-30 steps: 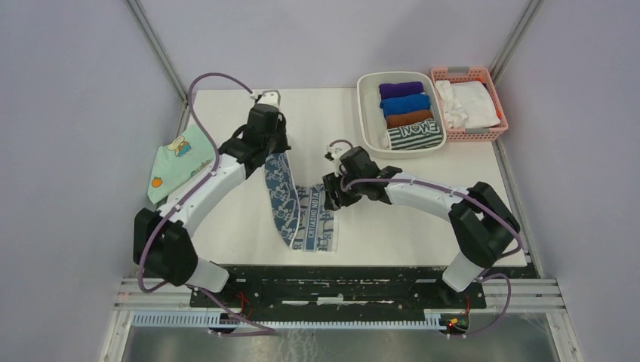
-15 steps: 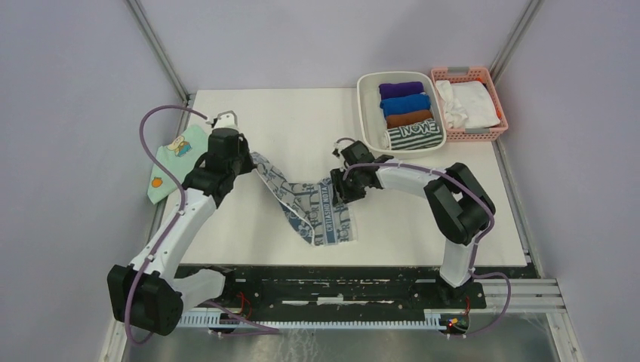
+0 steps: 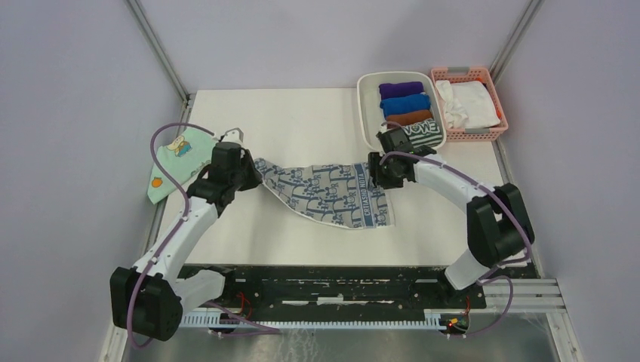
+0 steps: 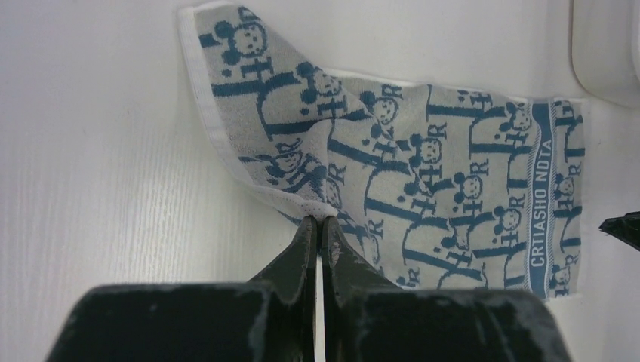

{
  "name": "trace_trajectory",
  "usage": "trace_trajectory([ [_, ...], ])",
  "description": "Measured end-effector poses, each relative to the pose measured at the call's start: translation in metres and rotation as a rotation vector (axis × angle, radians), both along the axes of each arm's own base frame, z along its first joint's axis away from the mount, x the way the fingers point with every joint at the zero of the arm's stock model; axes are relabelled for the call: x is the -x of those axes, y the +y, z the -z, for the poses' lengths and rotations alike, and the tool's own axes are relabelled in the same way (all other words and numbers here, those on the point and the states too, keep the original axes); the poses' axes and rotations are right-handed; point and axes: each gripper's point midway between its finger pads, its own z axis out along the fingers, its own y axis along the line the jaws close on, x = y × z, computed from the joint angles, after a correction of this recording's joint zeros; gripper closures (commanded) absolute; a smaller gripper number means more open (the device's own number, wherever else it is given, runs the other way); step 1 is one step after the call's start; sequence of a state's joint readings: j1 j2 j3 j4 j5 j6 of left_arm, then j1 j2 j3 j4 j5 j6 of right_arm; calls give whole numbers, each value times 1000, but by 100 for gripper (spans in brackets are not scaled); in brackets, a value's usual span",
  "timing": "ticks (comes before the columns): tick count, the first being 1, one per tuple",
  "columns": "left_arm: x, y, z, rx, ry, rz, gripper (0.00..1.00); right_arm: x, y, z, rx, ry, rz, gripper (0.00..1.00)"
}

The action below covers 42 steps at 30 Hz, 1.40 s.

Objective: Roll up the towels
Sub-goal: Flatten out the towel at the center of the board.

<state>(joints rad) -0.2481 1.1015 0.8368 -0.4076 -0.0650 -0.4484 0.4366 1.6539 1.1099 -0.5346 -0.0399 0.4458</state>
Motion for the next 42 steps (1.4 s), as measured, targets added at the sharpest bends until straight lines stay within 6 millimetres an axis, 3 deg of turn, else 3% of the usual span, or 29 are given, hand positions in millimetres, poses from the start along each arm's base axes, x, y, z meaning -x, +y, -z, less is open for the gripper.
trace_trajectory([
  [4,13,-2,11,32,26,-1,97,18,-12,-13,22,-17,16,45],
  [11,29,0,23,49,45,-8,97,74,-45,26,117,136,70,52],
  [14,31,0,24,51,46,-9,97,89,-51,36,135,184,82,53],
  [32,33,4,25,40,40,-26,97,100,-52,53,156,267,109,57],
  [42,37,12,32,20,49,-60,97,101,-53,55,175,291,122,84],
])
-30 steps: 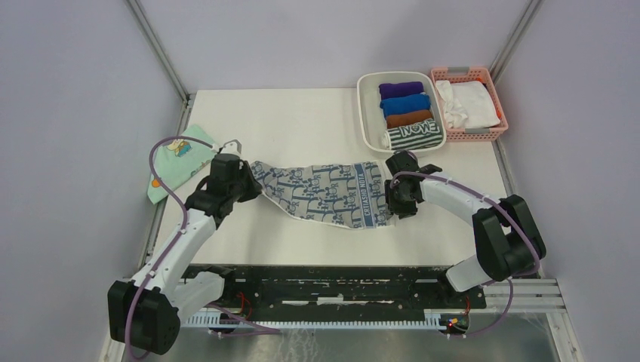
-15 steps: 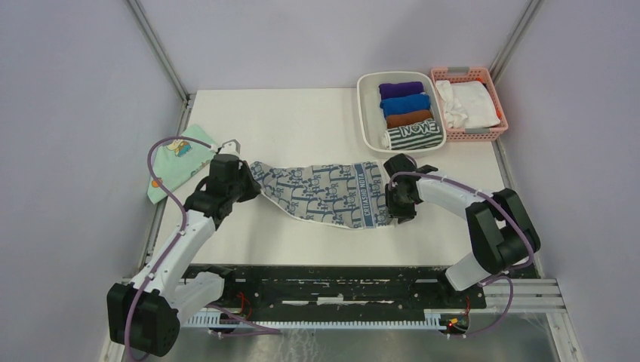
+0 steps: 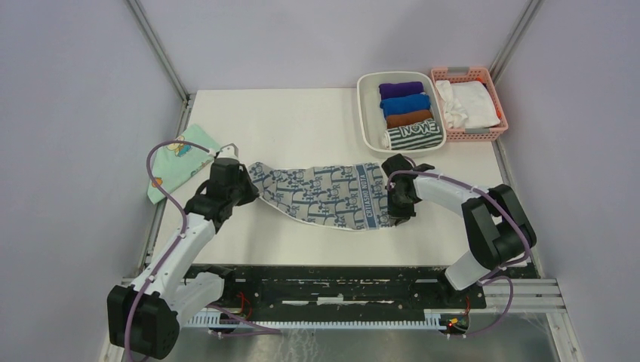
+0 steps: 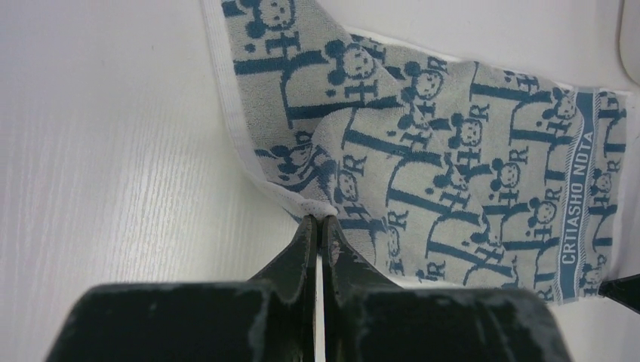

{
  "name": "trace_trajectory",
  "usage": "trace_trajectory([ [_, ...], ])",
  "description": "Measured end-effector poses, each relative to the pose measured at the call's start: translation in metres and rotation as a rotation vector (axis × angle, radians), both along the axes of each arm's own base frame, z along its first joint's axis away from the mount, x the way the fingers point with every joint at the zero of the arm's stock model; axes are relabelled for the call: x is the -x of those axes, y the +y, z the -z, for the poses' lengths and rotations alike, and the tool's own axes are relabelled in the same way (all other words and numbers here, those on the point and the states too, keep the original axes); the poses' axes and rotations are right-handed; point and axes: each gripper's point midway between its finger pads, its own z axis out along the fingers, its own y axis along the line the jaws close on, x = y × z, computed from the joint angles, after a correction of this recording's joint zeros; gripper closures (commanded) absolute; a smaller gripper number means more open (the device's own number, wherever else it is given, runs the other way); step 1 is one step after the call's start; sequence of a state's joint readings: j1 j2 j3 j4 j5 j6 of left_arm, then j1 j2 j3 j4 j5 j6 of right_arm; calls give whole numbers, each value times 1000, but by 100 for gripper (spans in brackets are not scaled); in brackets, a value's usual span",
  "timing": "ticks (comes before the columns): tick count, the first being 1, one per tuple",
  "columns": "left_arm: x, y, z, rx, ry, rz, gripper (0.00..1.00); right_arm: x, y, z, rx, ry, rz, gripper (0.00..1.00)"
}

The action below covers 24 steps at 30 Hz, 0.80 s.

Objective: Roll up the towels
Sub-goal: Flatten out the towel at the center of the board.

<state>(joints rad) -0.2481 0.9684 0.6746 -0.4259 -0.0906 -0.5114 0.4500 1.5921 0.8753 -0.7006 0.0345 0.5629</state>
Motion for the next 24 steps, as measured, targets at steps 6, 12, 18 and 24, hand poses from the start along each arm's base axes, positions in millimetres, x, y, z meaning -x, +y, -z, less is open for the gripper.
trace_trajectory([
  [6,-3,3,-3,-11,-17,-17,97,-6,-11,-6,38,-23,27,98],
  [12,-22,6,-44,-11,-113,-49,97,-55,-36,-72,50,-204,91,100],
  [18,-32,8,-125,30,-313,-76,97,-83,-42,-174,-14,-477,97,100],
  [24,5,18,-183,83,-492,-81,97,-43,-45,-211,-71,-516,54,100],
])
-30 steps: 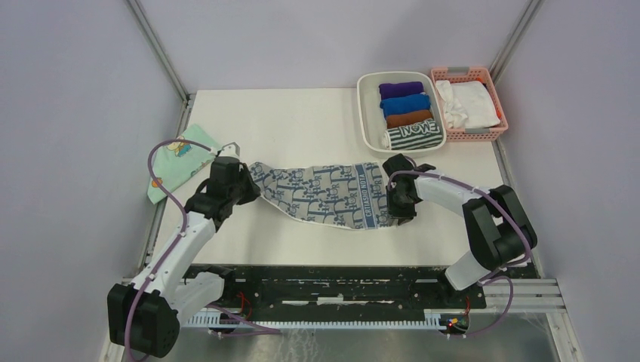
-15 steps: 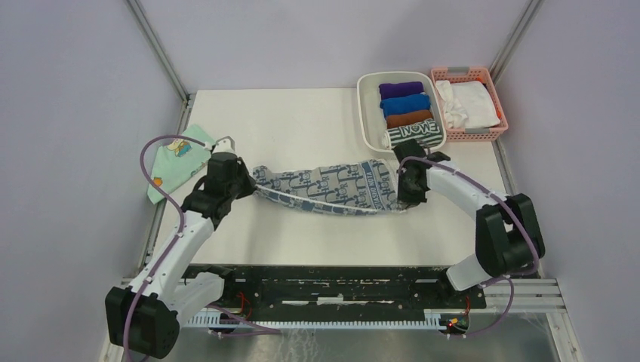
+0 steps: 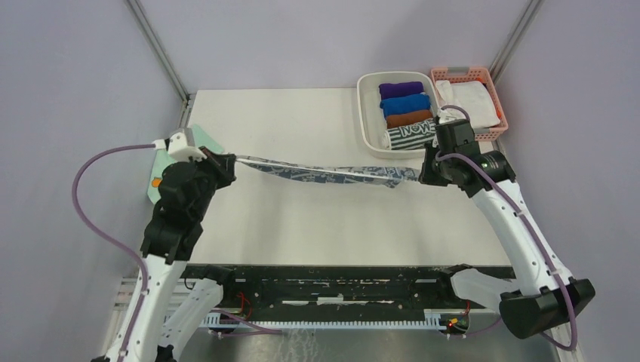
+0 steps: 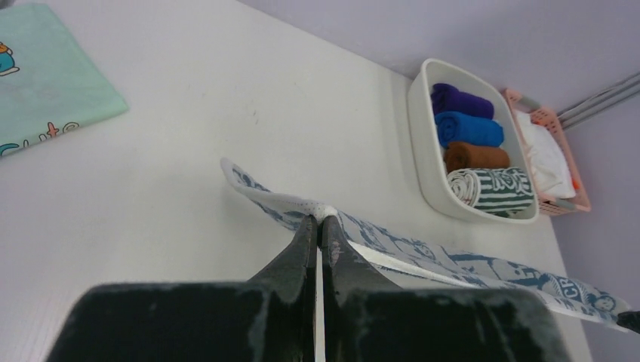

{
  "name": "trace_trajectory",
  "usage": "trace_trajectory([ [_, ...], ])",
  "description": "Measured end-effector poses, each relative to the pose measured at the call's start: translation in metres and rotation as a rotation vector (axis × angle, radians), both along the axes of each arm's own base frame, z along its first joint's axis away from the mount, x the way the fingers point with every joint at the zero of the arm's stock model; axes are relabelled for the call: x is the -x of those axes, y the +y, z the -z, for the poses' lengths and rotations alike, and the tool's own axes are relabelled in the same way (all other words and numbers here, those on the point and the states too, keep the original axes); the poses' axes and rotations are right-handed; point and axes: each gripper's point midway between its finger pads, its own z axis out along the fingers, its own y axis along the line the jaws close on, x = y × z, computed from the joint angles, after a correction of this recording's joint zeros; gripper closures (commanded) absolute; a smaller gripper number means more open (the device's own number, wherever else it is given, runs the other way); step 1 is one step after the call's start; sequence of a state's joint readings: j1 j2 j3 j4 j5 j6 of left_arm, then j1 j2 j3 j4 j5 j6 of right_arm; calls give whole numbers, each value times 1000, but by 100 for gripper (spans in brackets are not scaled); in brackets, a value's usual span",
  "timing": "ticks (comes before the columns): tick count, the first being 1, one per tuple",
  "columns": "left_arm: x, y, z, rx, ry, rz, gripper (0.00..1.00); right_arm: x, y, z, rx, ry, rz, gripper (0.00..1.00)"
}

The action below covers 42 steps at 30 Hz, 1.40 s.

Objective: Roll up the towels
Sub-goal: Flatten out the towel at the center of the board, then fold the towel at the center of the board.

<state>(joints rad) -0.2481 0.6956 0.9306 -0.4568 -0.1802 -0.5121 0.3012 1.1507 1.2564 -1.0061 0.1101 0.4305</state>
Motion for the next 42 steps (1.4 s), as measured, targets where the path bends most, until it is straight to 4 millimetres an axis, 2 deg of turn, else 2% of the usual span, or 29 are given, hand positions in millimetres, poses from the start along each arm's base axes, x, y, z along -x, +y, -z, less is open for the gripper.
trace_trajectory([
  [2,17,2,-10,17,-28,6,97,18,1,-9,-18,13,-30,100],
  [9,72,11,-32,93,-67,13,97,60,5,-31,-81,42,-97,100],
  [13,80,12,-30,112,-46,6,97,70,8,-31,-98,89,-115,100],
  [15,74,11,-19,106,-6,0,97,66,9,-23,-87,131,-111,100],
  [17,59,10,2,90,48,-16,97,53,11,-9,-68,173,-97,100],
  [19,39,7,38,67,133,-34,97,35,11,9,-45,211,-73,100],
  [23,5,3,118,26,316,-78,97,-15,8,63,12,302,-1,100],
  [25,-9,2,150,20,379,-104,97,-36,6,87,32,324,27,100],
  [27,-23,-1,171,23,416,-125,97,-55,4,108,46,336,48,100],
  [31,-59,-5,188,56,400,-161,97,-82,3,129,51,318,74,100],
  [35,-80,-10,199,86,396,-171,97,-99,-1,130,33,268,97,100],
  [38,-85,-14,201,104,394,-160,97,-105,-4,129,26,249,108,100],
  [42,-79,-14,191,122,362,-153,97,-102,-7,128,20,239,113,100],
])
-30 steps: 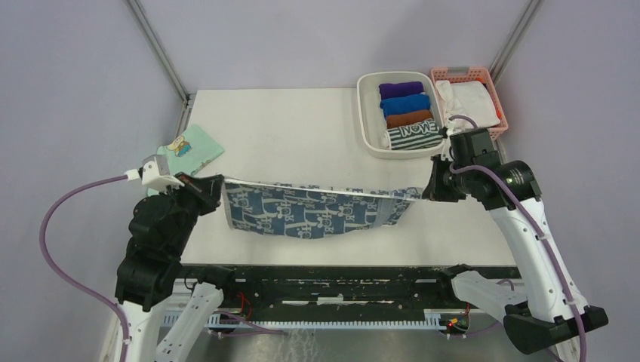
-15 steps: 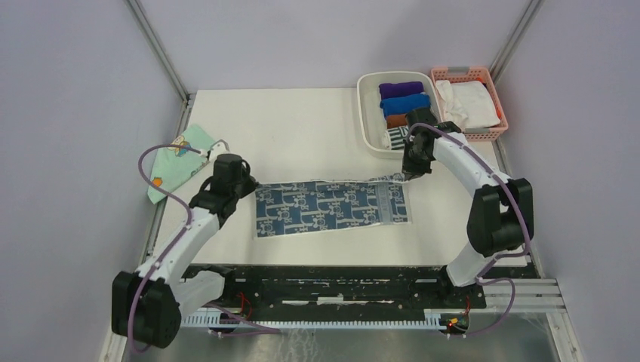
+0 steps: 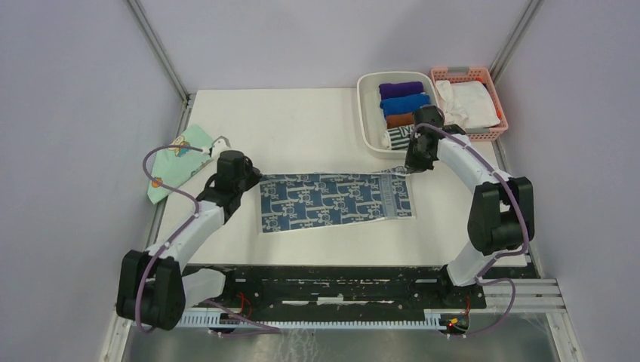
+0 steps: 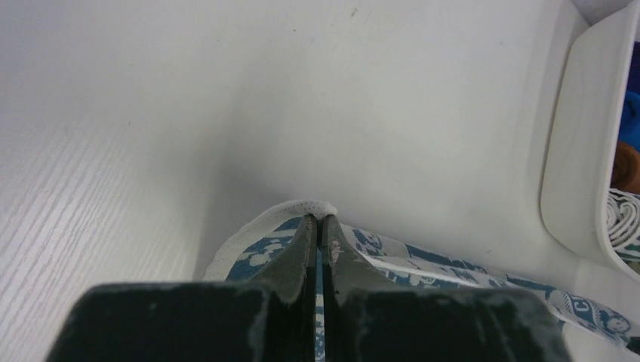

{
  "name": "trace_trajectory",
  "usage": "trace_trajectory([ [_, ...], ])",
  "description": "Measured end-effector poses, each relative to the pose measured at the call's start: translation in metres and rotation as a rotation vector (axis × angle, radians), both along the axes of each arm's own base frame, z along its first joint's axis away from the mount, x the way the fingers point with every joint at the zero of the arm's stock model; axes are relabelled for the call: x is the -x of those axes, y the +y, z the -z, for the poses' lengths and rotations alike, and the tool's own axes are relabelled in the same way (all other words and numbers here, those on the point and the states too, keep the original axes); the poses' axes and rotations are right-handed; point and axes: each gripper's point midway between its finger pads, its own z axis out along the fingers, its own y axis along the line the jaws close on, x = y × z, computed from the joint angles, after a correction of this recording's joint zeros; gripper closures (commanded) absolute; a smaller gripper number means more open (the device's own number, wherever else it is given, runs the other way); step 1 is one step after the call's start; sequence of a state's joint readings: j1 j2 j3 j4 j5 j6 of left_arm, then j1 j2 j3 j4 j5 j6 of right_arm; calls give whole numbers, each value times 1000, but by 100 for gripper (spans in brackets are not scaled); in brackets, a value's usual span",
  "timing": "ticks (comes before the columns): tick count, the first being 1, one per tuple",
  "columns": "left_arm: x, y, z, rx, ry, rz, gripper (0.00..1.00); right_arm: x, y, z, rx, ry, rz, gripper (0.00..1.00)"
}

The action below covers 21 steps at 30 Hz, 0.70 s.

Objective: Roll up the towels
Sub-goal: Fold the towel at the center of the board.

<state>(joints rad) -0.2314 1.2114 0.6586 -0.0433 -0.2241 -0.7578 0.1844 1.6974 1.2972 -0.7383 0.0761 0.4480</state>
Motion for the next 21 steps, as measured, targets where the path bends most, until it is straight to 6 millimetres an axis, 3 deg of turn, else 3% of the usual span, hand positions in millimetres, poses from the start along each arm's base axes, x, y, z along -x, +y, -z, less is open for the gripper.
trace_trajectory([
  [8,47,7,-18,46,-66,3,97,40,-7,-1,-10,4,13,100],
  [11,65,5,-5,77,-34,15,97,57,-9,8,-13,25,25,99],
  [16,96,1,35,124,80,29,97,87,-14,37,-3,107,40,99],
  [21,124,-3,72,164,187,36,97,98,-16,54,2,152,53,99],
])
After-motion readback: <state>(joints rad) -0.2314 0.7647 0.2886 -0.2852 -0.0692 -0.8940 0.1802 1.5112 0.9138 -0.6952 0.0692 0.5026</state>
